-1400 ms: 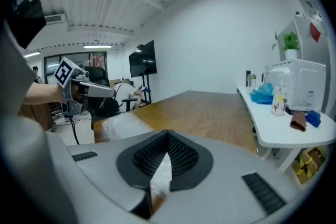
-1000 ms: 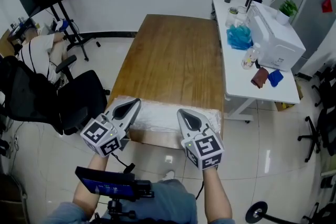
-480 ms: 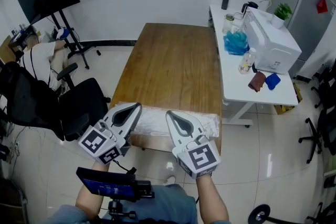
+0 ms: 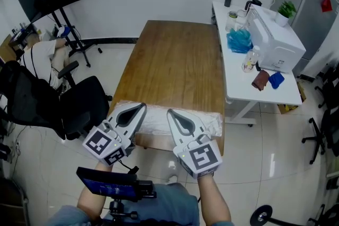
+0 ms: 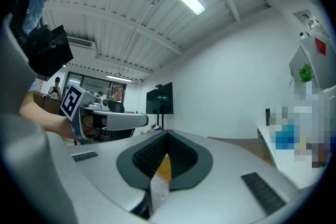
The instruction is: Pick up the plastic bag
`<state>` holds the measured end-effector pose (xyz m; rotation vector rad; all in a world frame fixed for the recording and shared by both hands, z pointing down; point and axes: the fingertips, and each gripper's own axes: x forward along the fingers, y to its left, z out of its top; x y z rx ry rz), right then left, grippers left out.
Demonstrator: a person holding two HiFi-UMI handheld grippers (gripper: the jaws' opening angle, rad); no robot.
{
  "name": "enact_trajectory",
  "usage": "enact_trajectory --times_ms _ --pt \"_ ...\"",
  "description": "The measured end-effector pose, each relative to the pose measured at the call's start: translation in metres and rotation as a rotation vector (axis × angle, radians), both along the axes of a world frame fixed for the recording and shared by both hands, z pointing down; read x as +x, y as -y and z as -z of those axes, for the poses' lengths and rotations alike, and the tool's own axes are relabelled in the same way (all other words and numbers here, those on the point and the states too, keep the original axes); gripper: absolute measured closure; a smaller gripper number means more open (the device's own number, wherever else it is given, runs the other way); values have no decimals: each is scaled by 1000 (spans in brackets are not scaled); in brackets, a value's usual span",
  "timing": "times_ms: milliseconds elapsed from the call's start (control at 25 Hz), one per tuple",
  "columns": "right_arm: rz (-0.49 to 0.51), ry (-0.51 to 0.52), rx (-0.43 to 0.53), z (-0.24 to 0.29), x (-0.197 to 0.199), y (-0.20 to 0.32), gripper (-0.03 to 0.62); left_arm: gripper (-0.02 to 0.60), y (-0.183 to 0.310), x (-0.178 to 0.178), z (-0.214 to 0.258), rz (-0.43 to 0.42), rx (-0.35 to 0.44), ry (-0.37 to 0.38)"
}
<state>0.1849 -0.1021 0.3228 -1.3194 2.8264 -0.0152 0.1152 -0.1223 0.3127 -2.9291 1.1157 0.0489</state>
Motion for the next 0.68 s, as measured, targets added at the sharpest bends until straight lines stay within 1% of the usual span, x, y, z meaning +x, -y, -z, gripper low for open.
enact_trajectory --times_ms 680 --pt "15 -12 -10 -8 -12 -3 594 577 -3 -12 -10 23 -31 -6"
